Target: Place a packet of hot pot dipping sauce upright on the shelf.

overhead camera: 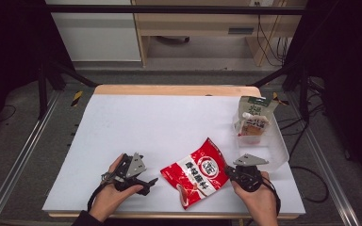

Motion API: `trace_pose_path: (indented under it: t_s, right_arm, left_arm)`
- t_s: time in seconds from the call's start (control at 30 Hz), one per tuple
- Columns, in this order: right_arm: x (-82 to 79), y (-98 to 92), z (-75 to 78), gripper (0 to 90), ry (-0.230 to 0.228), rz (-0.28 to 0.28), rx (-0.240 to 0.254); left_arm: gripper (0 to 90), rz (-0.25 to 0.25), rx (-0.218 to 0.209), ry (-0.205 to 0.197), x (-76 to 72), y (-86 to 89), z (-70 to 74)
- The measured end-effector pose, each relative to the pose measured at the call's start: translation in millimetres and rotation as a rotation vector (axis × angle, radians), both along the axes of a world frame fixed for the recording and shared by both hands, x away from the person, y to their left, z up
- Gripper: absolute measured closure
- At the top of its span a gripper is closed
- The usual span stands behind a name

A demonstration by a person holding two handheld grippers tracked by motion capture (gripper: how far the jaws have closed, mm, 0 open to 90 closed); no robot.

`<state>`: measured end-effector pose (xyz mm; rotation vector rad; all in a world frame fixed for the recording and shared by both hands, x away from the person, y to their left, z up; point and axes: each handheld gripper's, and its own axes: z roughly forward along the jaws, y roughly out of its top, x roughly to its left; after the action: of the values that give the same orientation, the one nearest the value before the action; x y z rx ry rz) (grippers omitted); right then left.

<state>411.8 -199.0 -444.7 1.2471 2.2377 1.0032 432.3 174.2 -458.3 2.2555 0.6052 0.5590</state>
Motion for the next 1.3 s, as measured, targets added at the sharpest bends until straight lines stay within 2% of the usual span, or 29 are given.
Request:
trace_pose_path:
  t_s: [0.33, 0.43, 0.67, 0.73, 0.9, 1.1, 1.23, 1.3]
  right_arm:
    - [20.0, 22.7, 26.8, 90.0, -0.036, 0.087, -0.082]
    - [29.1, 29.1, 35.2, 90.0, -0.046, 0.118, -0.097]
    - [45.9, 39.5, 49.7, 90.0, -0.073, 0.168, -0.117]
    - [48.6, 42.2, 54.1, 90.0, -0.082, 0.185, -0.117]
    - [52.2, 51.7, 64.2, 90.0, -0.109, 0.228, -0.126]
    - [54.4, 64.3, 77.7, 90.0, -0.144, 0.274, -0.143]
    - [55.5, 73.2, 85.3, 90.0, -0.165, 0.316, -0.152]
    - [55.6, 76.7, 90.0, 90.0, -0.175, 0.329, -0.158]
  left_arm:
    - [8.1, 0.015, -0.014, -0.002, 4.7, 11.4, 11.4]
    - [8.2, 0.018, -0.029, 0.010, 7.0, 14.3, 14.2]
    - [8.3, 0.007, -0.016, 0.017, 10.9, 18.4, 22.3]
    - [8.5, 0.008, -0.025, 0.018, 12.6, 19.3, 25.2]
    - [9.9, 0.010, -0.031, -0.002, 17.3, 17.6, 36.1]
    - [14.0, -0.008, -0.016, -0.028, 27.8, 11.8, 50.1]
    - [15.9, -0.010, -0.040, -0.030, 35.8, 10.6, 60.3]
    - [16.6, -0.022, -0.047, -0.046, 40.2, 9.7, 64.7]
